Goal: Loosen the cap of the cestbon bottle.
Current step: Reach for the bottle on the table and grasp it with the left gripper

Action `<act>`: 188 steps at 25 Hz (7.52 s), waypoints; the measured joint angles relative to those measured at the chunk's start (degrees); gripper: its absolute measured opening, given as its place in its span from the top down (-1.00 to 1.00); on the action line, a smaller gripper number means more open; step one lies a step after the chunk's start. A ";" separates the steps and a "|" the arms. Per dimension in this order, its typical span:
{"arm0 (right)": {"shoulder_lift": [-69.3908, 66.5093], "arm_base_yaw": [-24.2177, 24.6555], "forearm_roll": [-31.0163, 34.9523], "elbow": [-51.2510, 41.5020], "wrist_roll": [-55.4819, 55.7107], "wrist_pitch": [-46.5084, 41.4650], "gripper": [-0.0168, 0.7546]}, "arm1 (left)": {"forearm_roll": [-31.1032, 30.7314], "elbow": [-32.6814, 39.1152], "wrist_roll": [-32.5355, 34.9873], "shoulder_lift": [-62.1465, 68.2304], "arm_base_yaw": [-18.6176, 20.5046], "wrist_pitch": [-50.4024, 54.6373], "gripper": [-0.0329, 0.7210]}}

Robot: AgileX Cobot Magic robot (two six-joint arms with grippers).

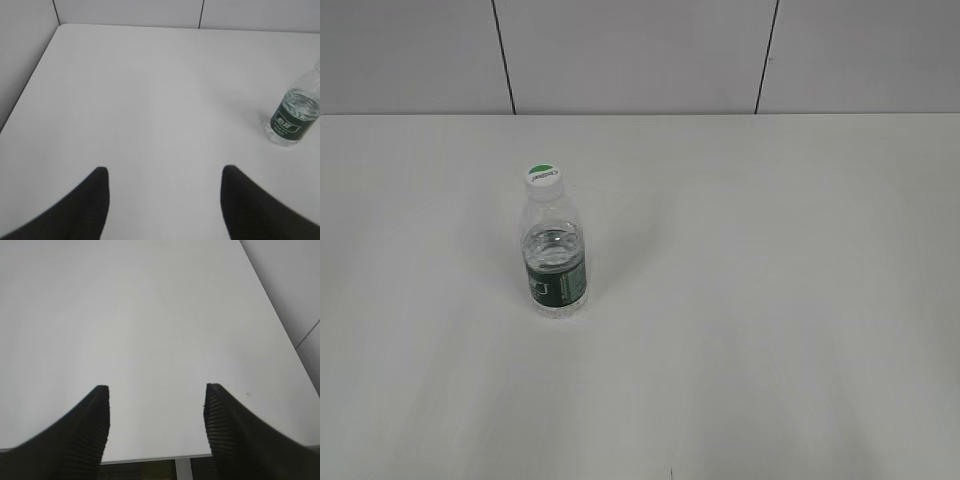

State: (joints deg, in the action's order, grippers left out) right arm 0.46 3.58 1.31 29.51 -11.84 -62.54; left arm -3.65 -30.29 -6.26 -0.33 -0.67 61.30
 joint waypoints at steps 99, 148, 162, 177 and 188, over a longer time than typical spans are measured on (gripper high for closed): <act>0.00 0.00 0.00 0.00 0.00 0.00 -0.23 | -65.91 -13.41 -32.70 105.96 11.49 -123.23 -0.25; 0.00 0.00 0.00 0.00 0.00 0.00 -0.23 | -93.10 -27.57 -31.29 128.12 -0.89 -130.33 -0.25; 0.00 0.00 0.00 0.00 0.00 0.00 -0.23 | -93.25 -27.62 -31.29 128.12 -0.89 -130.44 -0.25; 0.00 0.00 0.00 0.00 0.00 0.00 -0.23 | -89.31 -27.62 -32.77 128.12 -0.89 -130.44 -0.26; 0.00 0.00 0.00 0.00 0.00 0.00 -0.23 | -85.80 -27.62 -38.55 128.12 -3.48 -130.44 -0.71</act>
State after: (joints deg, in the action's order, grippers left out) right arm 0.46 3.58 1.31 29.51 -11.84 -62.54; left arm -89.44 -57.90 -44.82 127.78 -4.15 -69.14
